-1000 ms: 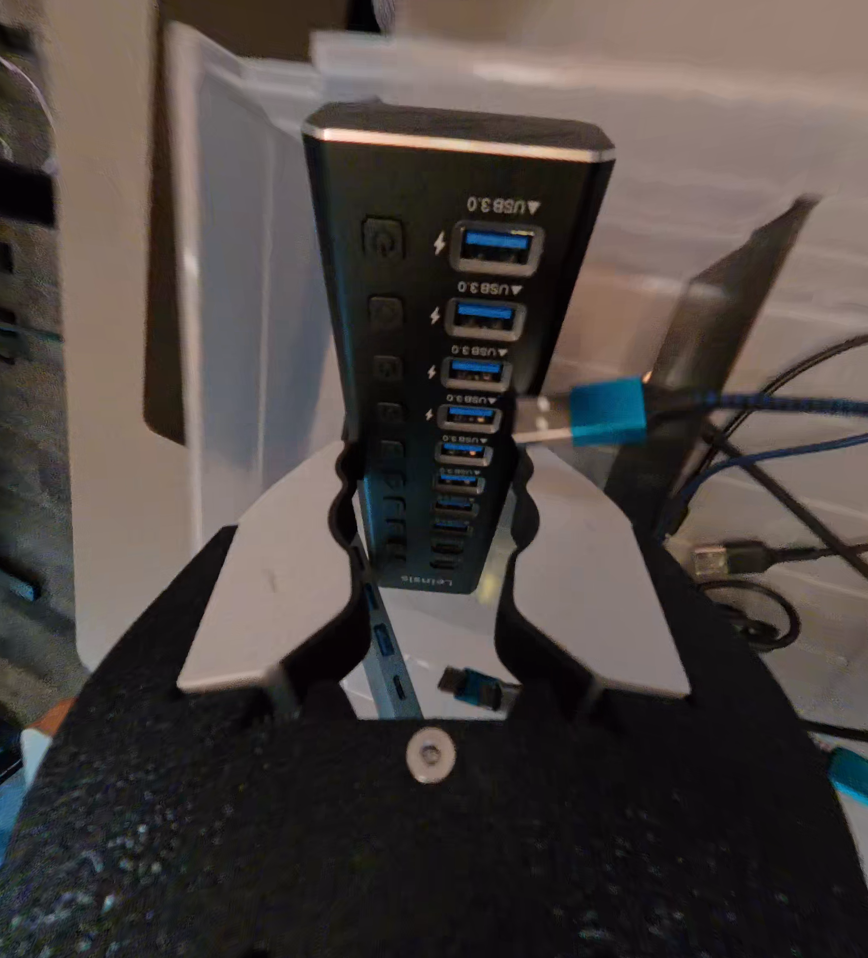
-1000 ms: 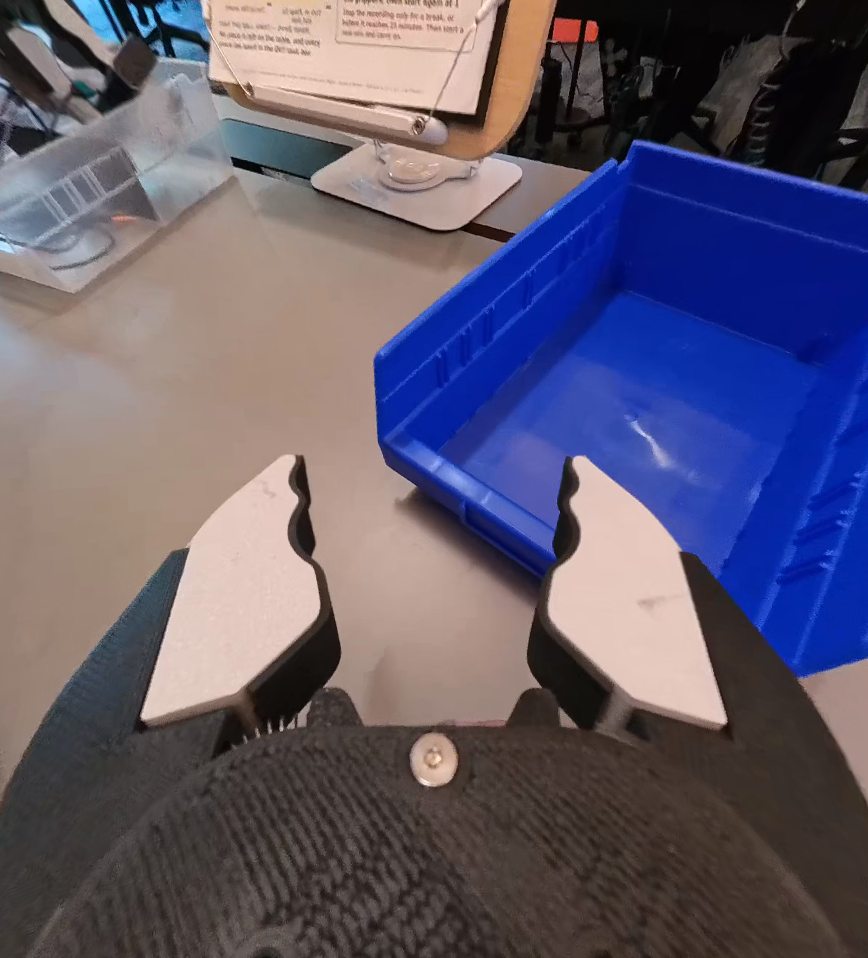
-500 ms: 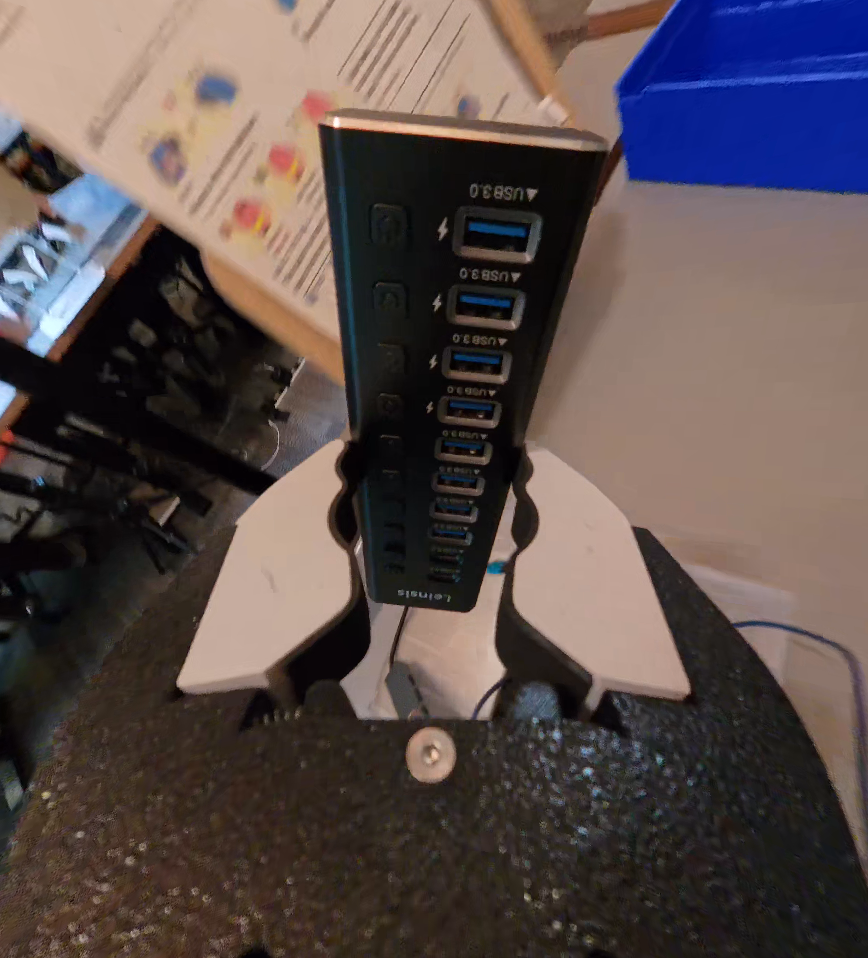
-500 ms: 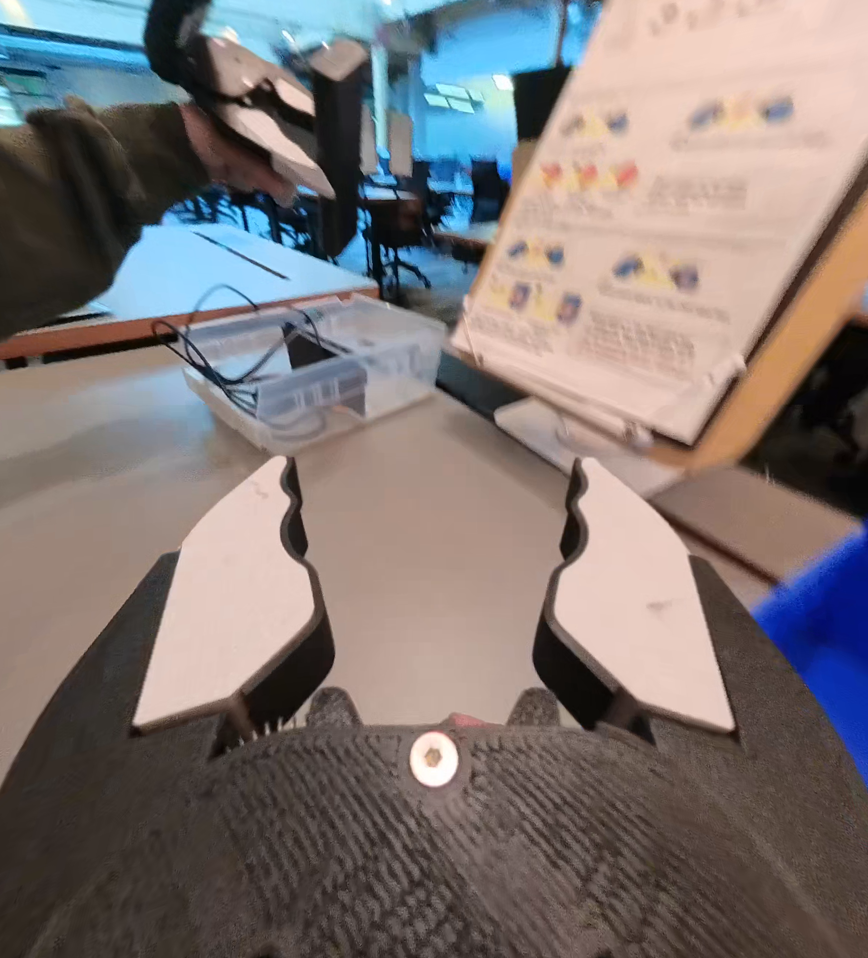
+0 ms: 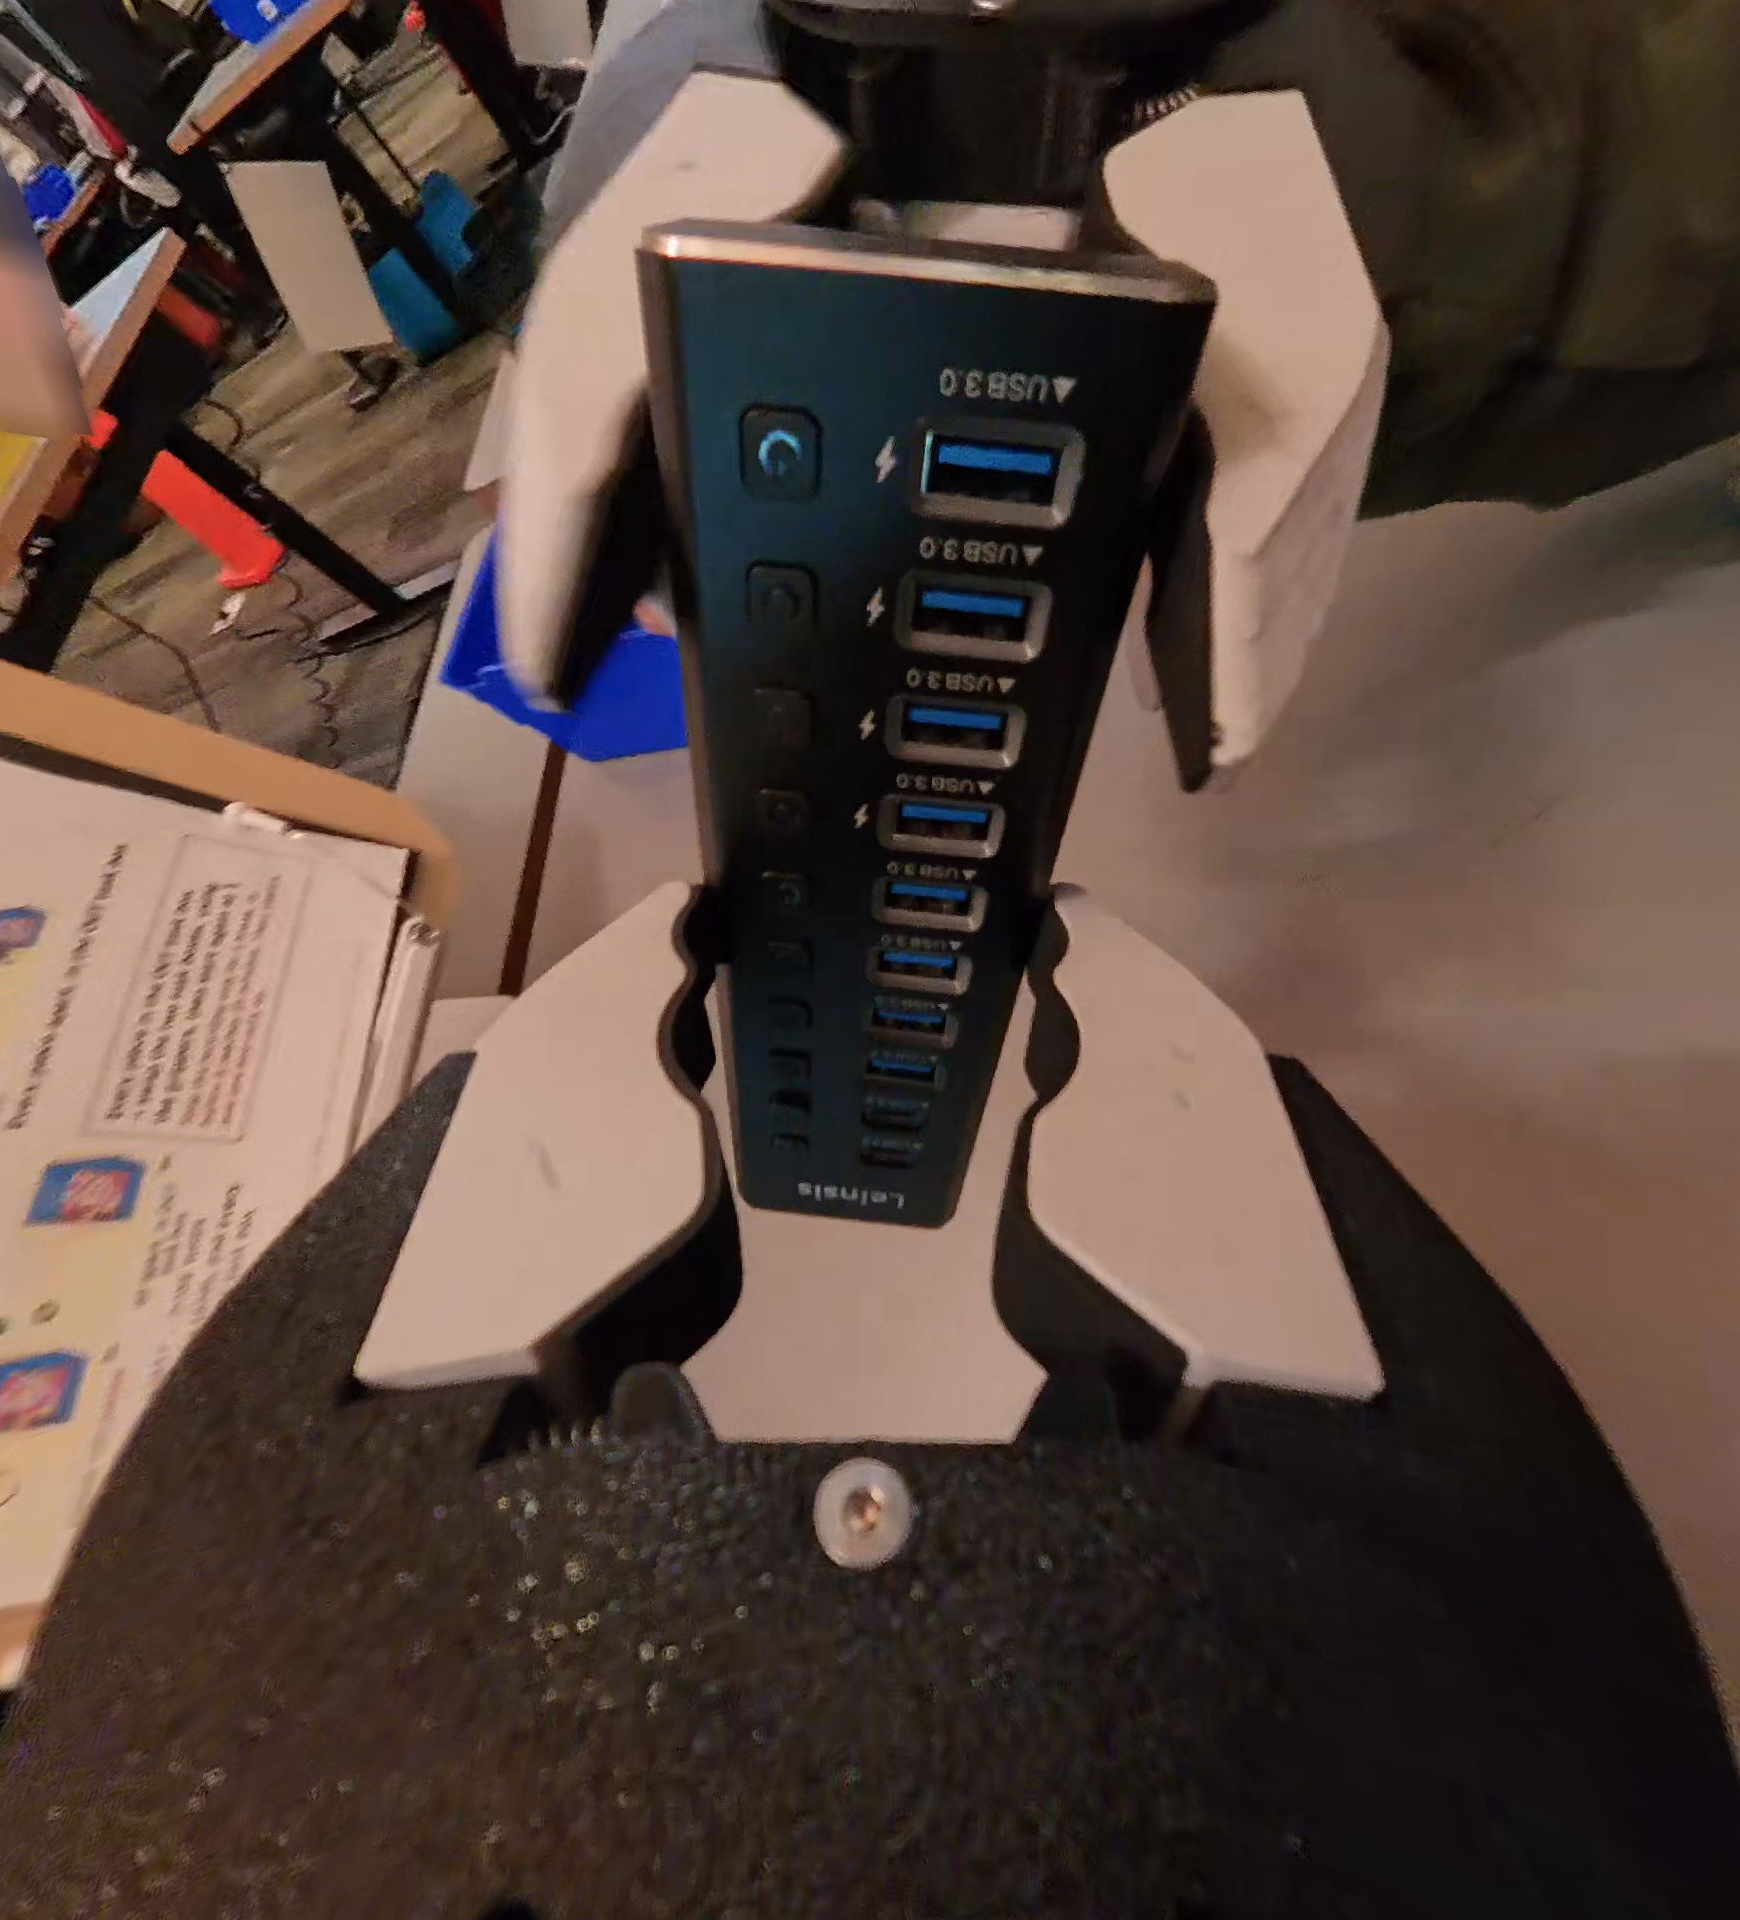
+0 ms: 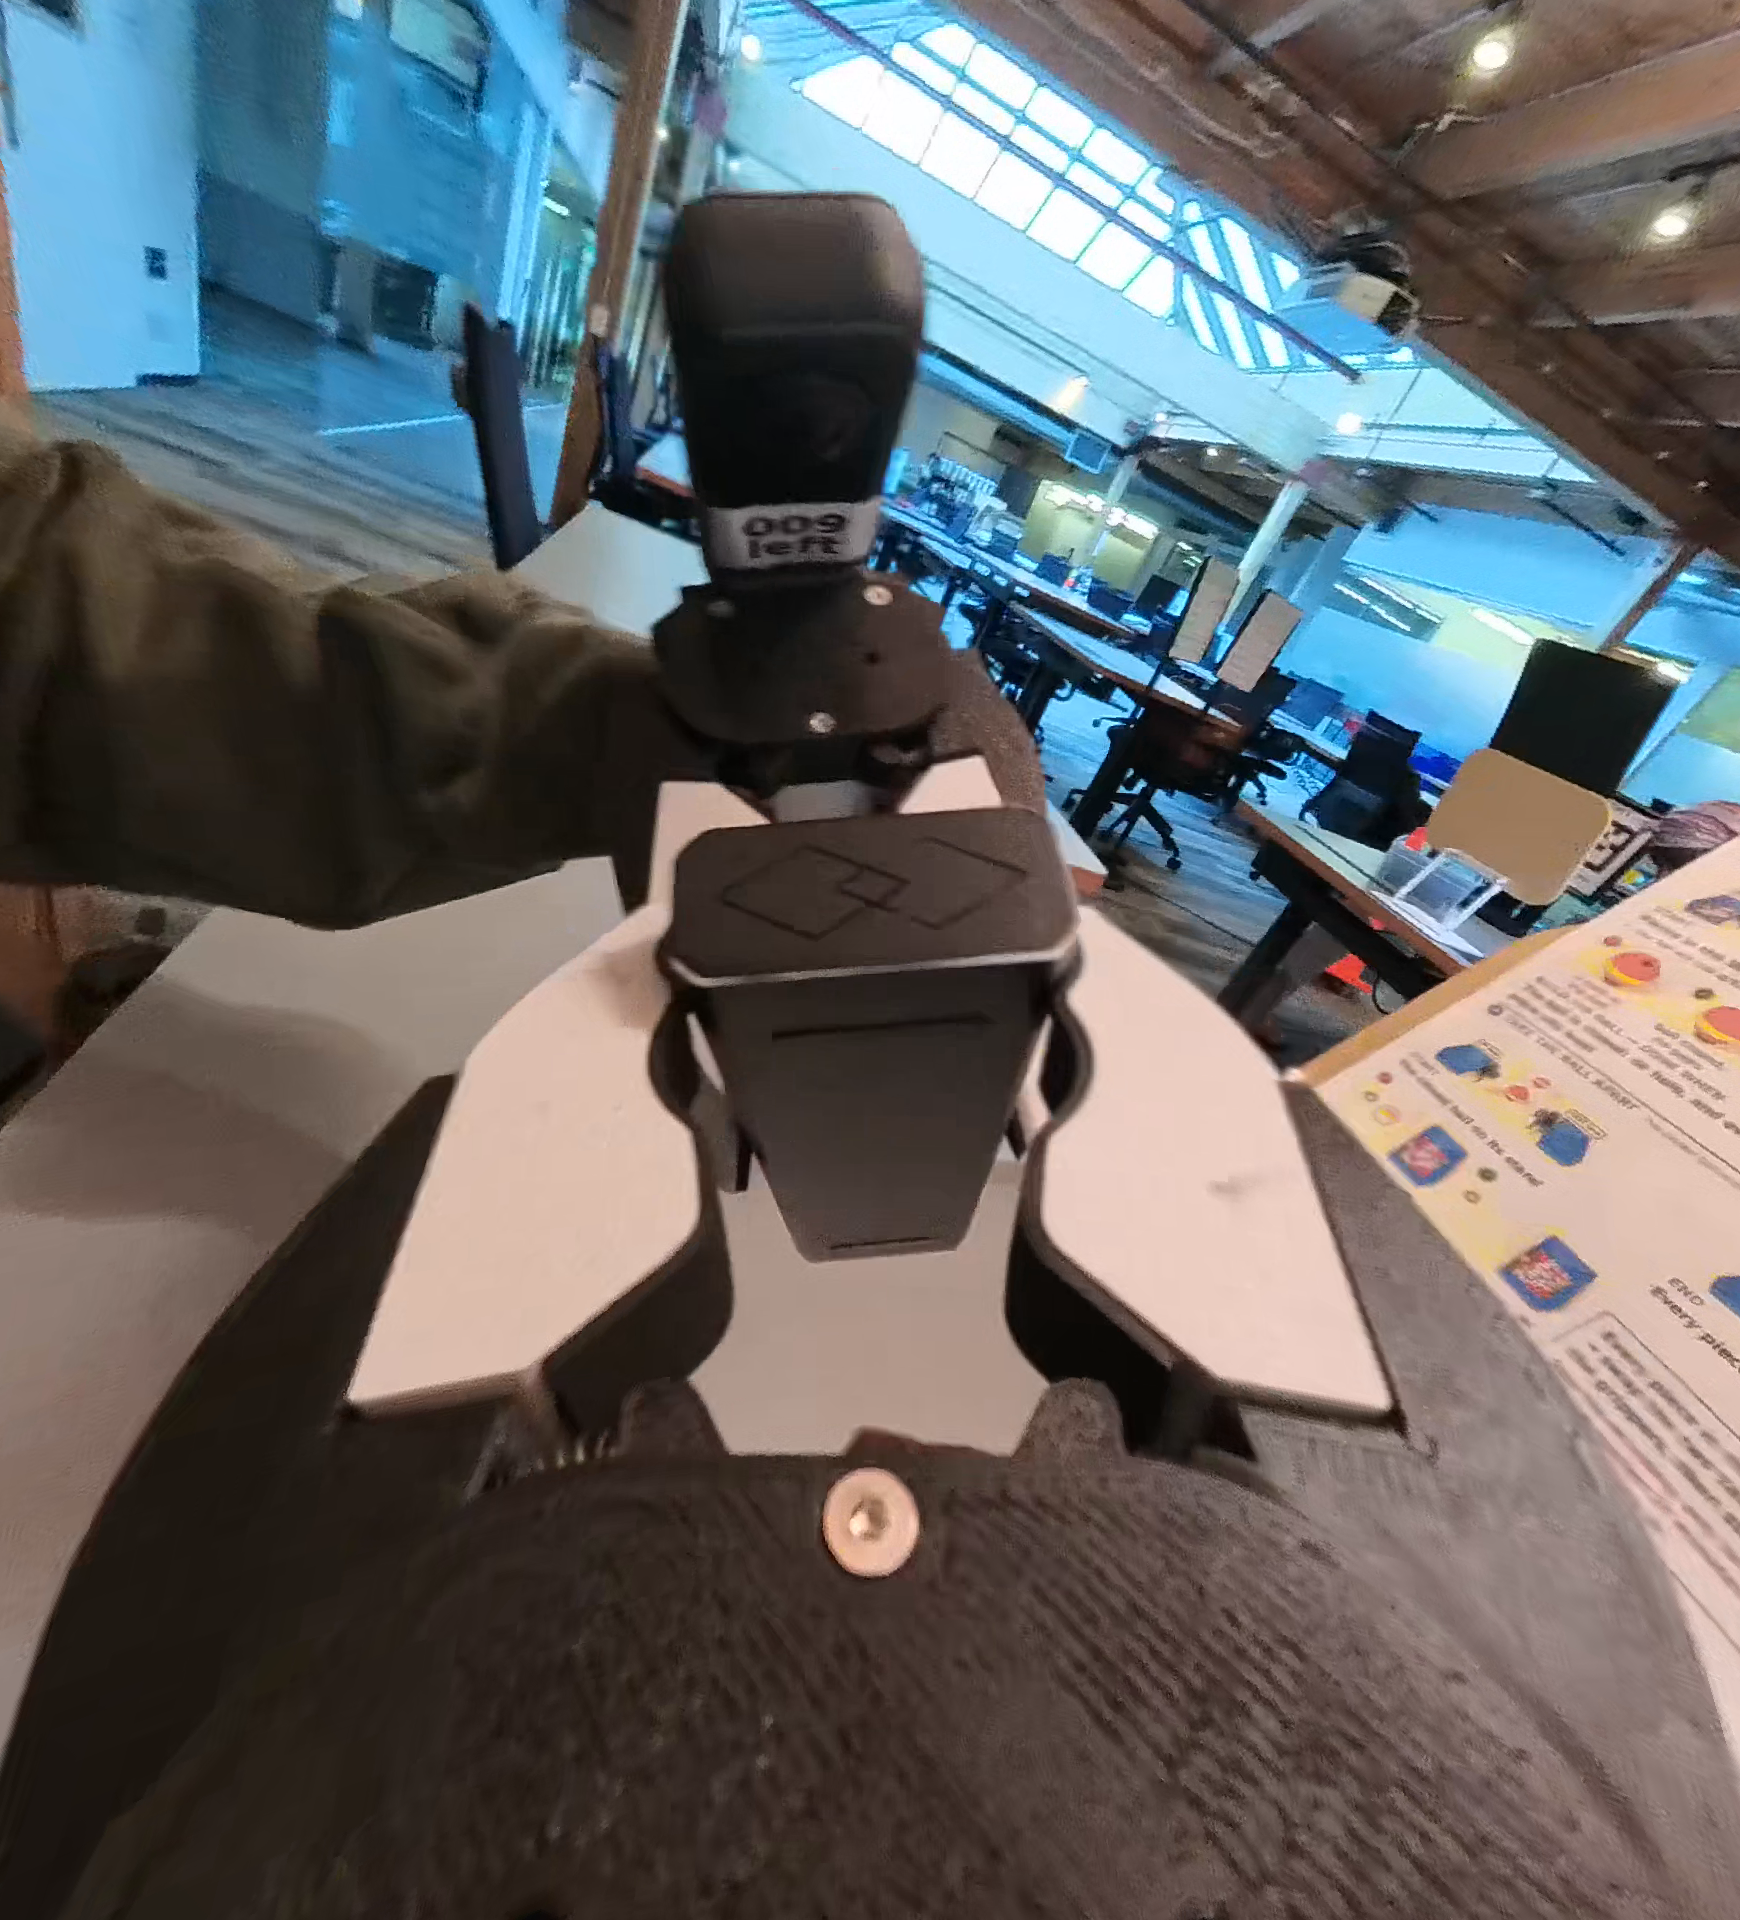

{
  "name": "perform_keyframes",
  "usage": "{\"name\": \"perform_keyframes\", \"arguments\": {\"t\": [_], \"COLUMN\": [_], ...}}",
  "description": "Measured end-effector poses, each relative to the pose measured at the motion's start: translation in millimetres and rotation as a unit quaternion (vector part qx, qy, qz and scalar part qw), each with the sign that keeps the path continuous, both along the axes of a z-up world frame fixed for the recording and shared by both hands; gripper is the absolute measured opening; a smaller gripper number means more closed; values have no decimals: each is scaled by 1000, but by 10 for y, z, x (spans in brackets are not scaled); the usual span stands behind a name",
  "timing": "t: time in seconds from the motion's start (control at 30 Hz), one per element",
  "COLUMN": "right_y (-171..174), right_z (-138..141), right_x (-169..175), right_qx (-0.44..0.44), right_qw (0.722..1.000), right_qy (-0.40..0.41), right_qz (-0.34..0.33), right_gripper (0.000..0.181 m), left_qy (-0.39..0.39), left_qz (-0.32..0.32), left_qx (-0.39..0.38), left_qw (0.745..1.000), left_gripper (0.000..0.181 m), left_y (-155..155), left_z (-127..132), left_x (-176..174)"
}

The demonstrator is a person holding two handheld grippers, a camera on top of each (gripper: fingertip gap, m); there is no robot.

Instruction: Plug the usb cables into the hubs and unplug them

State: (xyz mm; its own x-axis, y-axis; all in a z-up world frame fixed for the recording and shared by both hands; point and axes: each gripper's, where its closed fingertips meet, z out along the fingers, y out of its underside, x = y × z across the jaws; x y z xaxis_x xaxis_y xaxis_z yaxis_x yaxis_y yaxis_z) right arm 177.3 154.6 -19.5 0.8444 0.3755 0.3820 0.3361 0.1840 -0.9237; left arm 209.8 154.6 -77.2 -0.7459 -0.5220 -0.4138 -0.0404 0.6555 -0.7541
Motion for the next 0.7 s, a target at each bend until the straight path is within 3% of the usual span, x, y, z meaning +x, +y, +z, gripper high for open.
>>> {"name": "perform_keyframes", "arguments": {"t": [0.03, 0.27, 0.33, 0.4, 0.47, 0.53, 0.6, 0.7], "right_y": [-43, -302, -384, -449, -505, -536, -548, -550], "right_z": [-25, 61, 171, 239, 244, 237, 240, 178], "right_x": [18, 198, 289, 378, 404, 377, 323, 189], "right_qx": [-6, -28, -19, -17, -24, -18, -2, 22], "right_qw": [1000, 999, 999, 998, 998, 997, 998, 998], "right_qy": [-6, -5, -18, -36, -50, -57, -53, -45], "right_qz": [-9, -28, -35, -45, -44, -40, -40, -47], "right_gripper": [63, 61, 61, 61, 61, 61, 60, 61], "left_qy": [3, -38, -56, -17, 38, 102, 171, 207], "left_qz": [-9, -9, 53, 116, 136, 125, 69, -13], "left_qx": [-12, -141, -223, -347, -529, -690, -786, -885], "left_qw": [1000, 989, 972, 930, 837, 706, 590, 418], "left_gripper": [58, 58, 75, 94, 95, 94, 97, 88], "left_y": [-47, -343, -276, -204, -227, -325, -522, -581], "left_z": [-11, 90, 166, 115, 59, -90, -212, -143], "left_x": [1, 127, 187, 154, 35, -47, -74, -5]}}
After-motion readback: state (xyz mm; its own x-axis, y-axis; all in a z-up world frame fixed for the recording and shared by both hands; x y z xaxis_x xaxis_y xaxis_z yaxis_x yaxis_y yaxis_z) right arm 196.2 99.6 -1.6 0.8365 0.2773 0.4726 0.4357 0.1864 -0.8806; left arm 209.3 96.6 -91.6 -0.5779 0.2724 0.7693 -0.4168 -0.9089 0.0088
